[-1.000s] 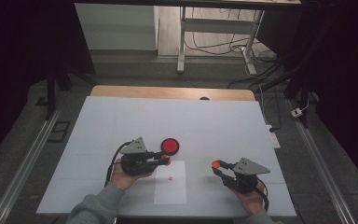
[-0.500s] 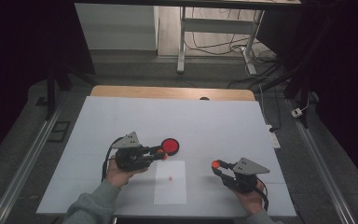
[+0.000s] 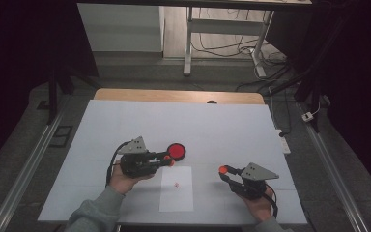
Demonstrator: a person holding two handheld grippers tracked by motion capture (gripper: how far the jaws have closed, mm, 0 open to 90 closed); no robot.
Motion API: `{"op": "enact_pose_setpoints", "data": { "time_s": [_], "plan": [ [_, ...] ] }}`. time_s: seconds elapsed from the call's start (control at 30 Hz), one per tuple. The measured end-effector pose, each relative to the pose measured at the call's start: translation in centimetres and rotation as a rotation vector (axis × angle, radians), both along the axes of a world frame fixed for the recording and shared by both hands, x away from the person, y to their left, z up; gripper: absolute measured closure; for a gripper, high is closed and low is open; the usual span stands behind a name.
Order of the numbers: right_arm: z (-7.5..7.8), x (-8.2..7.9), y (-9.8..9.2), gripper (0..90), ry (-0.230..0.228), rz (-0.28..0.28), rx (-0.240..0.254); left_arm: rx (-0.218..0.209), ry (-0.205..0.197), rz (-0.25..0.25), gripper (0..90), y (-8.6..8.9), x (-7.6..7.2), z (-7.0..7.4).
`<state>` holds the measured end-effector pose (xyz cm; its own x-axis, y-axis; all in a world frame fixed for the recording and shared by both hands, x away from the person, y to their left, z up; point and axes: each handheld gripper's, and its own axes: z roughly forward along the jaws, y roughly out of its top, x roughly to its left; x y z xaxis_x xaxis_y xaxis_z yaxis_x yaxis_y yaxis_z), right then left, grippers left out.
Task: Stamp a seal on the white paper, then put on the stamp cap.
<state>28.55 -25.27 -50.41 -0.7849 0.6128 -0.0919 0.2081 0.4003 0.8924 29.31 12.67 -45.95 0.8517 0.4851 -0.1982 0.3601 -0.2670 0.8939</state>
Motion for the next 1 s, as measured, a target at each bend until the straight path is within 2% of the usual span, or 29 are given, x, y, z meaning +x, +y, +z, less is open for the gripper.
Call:
{"op": "enact_pose_setpoints", "data": {
  "time_s": [0.43, 0.73, 0.83, 1.0],
  "plan": [
    [0.1, 0.0, 0.3, 65.0, 0.003, 0.007, 0.010, 0.013, 0.003, -0.002, 72.2, -0.2, 0.1, -0.2],
    [0.1, 0.1, 1.1, 64.9, 0.010, 0.027, 0.019, 0.020, 0.008, -0.007, 72.2, -0.4, 0.2, -0.4],
    [0.1, 0.1, 1.4, 65.0, 0.025, 0.037, 0.041, 0.021, 0.010, -0.002, 72.2, -0.3, 0.2, -0.4],
    [0.0, 0.2, 2.1, 65.0, 0.025, 0.049, 0.037, 0.024, 0.012, -0.003, 72.2, -0.4, 0.2, -0.5]
  ]
}}
